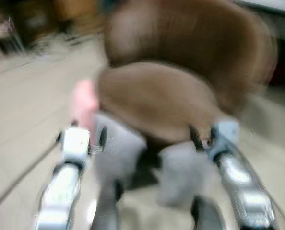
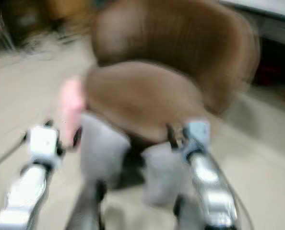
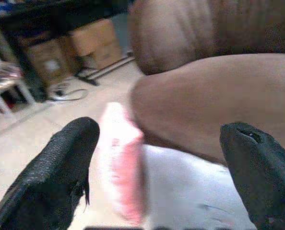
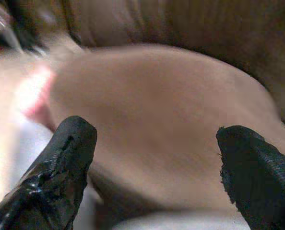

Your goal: Move the pillow to the sofa from floor

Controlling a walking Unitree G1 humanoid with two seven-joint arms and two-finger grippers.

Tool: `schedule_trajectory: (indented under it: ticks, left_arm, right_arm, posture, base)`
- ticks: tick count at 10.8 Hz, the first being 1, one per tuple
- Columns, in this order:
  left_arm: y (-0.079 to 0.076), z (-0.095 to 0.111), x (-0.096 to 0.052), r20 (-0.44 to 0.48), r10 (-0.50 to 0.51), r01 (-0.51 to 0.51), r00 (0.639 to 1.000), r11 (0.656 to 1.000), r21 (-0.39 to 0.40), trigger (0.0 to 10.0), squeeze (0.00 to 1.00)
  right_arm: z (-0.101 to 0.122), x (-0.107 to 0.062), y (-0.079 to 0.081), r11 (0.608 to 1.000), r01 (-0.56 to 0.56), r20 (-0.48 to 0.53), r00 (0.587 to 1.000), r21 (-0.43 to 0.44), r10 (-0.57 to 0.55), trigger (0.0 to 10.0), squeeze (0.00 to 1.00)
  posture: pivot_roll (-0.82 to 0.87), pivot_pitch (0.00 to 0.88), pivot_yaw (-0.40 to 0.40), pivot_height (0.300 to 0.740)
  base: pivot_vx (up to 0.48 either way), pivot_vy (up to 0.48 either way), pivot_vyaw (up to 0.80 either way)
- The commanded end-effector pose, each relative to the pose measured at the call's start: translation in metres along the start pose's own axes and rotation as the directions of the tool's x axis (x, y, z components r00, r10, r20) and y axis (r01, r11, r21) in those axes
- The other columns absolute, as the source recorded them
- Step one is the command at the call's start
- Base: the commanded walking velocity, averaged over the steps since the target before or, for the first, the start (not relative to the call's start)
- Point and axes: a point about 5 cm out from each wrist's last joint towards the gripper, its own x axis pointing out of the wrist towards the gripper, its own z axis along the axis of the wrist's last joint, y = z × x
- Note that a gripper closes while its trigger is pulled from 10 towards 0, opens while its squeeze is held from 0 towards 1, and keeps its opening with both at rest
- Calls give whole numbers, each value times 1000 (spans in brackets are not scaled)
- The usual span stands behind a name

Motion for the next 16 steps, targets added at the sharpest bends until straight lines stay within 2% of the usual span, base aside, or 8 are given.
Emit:
schedule_trajectory:
  ticks: [1, 4, 6, 9, 11, 13, 14, 16]
  left_arm:
    - [-12, 7, 3, 30, -38, 38, 999, 999, -17, 10000, 102]
    - [-14, 3, 3, 10, -55, 54, 998, 998, 7, 10000, 43]
    - [-15, 3, 4, 14, -62, 62, 998, 998, 12, 10000, 43]
    - [-17, 2, 3, 14, -80, 79, 997, 997, 19, 10000, 51]
    - [-19, 2, 1, 10, -116, 116, 993, 993, 20, 10000, 51]
    - [-27, 1, 1, 1, -206, 206, 978, 978, 0, 10000, 35]
    - [-31, -1, 1, -5, -253, 253, 967, 967, -13, 10000, 0]
    - [-38, 0, -2, 18, -374, 374, 927, 927, 9, 10000, 0]
  right_arm:
    - [-4, -9, -24, 996, 94, -11, 995, -1, -94, 10000, 0]
    - [-6, -10, -31, 993, 116, -34, 993, -30, -117, 10000, 0]
    - [-7, -9, -35, 993, 114, -41, 993, -29, -115, 10000, 0]
    - [-10, -7, -40, 990, 115, -75, 990, -78, -121, 10000, 0]
    - [-13, -7, -45, 989, 113, -108, 986, -97, -123, 10000, 0]
    - [-22, -1, -45, 989, 67, -192, 977, -129, -91, 10000, 0]
    - [-23, 3, -46, 992, 64, -207, 975, -111, -87, 10000, 1000]
    - [-18, 14, -44, 996, -18, -223, 975, -92, -3, 10000, 1000]
  posture:
    - [-46, 0, 0, 511]
    - [-47, 0, 1, 511]
    - [-45, 0, -3, 486]
    - [-42, 0, -8, 446]
    - [-43, 0, -9, 411]
    - [-45, 0, -10, 391]
    - [-44, 0, -13, 391]
    - [-45, 0, -15, 391]
  base:
    - [412, 0, 0]
    - [0, 0, 0]
    - [0, 0, 0]
    - [0, 0, 0]
    - [0, 0, 0]
    - [0, 0, 0]
    - [0, 0, 0]
    - [0, 0, 0]
